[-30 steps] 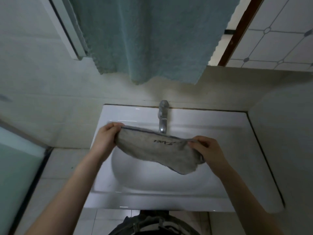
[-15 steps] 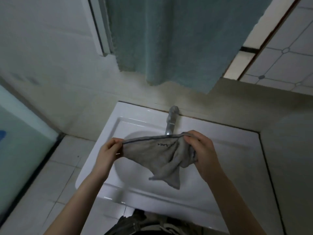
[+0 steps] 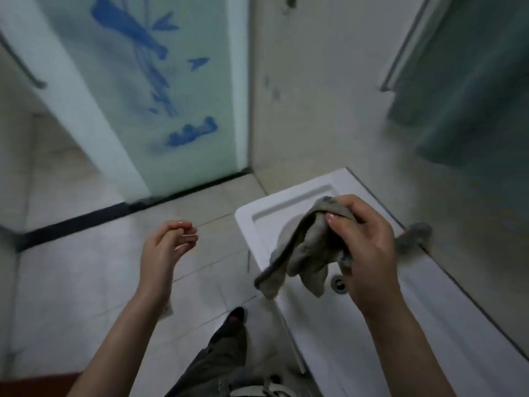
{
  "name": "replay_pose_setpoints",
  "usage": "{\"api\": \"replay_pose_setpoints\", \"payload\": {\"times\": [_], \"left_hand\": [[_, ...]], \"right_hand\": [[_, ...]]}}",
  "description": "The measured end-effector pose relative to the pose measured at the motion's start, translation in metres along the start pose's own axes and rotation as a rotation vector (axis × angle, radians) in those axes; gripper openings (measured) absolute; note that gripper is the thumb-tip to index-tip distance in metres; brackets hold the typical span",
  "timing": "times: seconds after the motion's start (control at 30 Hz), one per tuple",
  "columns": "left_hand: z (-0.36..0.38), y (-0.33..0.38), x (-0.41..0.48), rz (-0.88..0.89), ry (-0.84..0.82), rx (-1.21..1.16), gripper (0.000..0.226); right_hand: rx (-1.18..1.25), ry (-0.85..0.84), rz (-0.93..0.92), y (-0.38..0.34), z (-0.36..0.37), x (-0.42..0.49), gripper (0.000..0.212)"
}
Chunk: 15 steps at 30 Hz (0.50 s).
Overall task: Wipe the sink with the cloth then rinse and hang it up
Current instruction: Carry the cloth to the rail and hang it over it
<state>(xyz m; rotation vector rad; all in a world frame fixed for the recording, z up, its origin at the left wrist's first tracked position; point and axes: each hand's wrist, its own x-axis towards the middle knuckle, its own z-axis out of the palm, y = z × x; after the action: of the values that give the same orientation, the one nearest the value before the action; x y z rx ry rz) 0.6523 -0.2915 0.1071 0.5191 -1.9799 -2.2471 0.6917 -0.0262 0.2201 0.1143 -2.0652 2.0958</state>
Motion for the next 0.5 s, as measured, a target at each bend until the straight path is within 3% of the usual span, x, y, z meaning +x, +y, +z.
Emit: {"api": "replay_pose_setpoints", "payload": {"times": [0.27, 0.5], "left_hand": [[-0.154, -0.065, -0.082, -0.153, 0.410, 0.116, 0.022], [-0.265, -0.117, -0.117, -0.379, 0.675, 0.048, 0.024]], "right_hand": [[-0.109, -0.258, 0.256, 0.093, 0.095, -0.035, 0.015], [-0.203, -0.293, 0.560, 0.189, 0.196, -0.068, 0.015]]}}
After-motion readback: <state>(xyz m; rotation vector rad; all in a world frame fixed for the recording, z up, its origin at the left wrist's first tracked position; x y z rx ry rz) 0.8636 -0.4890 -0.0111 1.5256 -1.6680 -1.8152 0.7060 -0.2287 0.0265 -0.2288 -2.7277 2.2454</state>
